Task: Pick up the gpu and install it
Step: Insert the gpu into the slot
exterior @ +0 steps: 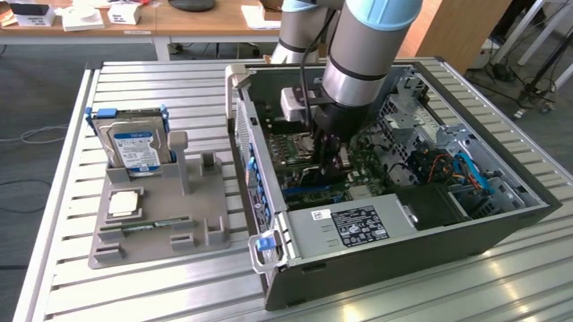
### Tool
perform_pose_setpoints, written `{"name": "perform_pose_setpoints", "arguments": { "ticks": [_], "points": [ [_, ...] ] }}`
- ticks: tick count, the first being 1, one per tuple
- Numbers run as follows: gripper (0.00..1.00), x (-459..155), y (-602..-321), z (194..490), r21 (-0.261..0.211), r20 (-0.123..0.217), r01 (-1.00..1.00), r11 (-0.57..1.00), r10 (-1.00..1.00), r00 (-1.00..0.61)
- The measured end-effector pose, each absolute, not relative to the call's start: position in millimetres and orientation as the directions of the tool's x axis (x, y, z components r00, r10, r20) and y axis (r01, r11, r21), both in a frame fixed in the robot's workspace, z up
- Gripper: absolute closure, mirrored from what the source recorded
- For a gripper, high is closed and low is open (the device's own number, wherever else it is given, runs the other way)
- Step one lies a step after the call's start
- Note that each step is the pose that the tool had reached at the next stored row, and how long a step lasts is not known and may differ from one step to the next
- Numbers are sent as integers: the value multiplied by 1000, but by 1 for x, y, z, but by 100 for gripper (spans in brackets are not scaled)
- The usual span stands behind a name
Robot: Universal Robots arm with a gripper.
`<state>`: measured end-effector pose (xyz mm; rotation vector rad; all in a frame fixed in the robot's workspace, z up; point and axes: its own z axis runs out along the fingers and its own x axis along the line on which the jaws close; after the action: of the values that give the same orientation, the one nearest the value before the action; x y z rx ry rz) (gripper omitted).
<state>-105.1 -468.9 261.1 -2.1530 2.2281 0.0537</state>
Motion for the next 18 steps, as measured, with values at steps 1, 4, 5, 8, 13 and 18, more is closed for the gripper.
{"name": "perform_pose_setpoints", "arguments": {
  "ticks": [1, 4, 5, 8, 13, 18],
  "points": [
    [60, -105, -469, 263, -5, -55, -999, 34, -998, -34],
    [60, -105, -469, 267, -5, -55, -999, 34, -998, -34],
    [60, -105, -469, 269, -5, -55, -999, 34, -998, -34],
    [60, -105, -469, 274, -5, -55, -999, 34, -998, -34],
    [60, -105, -469, 284, -5, -53, -999, 34, -998, -34],
    [60, -105, -469, 294, -5, -49, -999, 34, -998, -34]
  ]
}}
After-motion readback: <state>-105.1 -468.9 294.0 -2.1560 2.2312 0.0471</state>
